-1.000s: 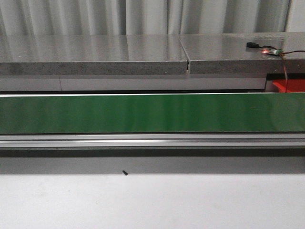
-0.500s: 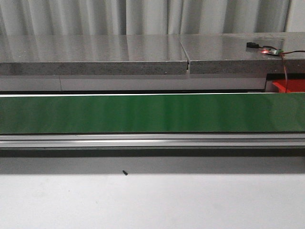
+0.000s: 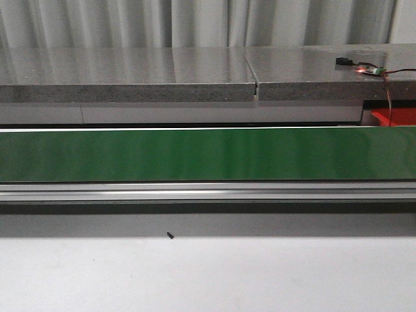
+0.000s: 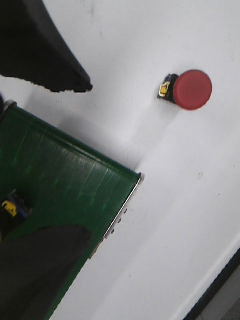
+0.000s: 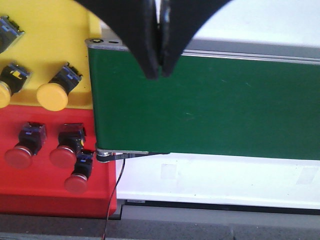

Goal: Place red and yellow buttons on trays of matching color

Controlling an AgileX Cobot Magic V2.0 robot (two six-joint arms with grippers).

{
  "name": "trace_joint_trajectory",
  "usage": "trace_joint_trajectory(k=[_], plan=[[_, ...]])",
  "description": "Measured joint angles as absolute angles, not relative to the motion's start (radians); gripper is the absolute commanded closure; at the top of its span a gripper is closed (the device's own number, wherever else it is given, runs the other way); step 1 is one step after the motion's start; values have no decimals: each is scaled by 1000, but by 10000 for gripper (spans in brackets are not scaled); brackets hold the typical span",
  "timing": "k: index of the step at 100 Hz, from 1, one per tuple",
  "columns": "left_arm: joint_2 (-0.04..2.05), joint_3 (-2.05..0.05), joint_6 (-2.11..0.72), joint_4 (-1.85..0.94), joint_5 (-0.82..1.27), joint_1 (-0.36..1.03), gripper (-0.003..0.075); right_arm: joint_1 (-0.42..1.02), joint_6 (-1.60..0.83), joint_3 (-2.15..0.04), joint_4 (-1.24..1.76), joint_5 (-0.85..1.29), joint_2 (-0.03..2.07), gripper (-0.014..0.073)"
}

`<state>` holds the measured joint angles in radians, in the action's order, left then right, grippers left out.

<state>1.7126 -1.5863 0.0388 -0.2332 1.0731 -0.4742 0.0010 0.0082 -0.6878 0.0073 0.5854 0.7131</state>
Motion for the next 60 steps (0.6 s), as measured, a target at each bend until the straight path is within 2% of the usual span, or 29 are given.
trace_joint_trajectory(k=[23, 60], plan=[[1757, -1590, 39, -233, 1071, -524, 183, 1, 8, -688, 7, 585, 713, 660], [1906, -1592, 39, -222, 994, -526, 183, 1, 8, -688, 7, 585, 713, 660]])
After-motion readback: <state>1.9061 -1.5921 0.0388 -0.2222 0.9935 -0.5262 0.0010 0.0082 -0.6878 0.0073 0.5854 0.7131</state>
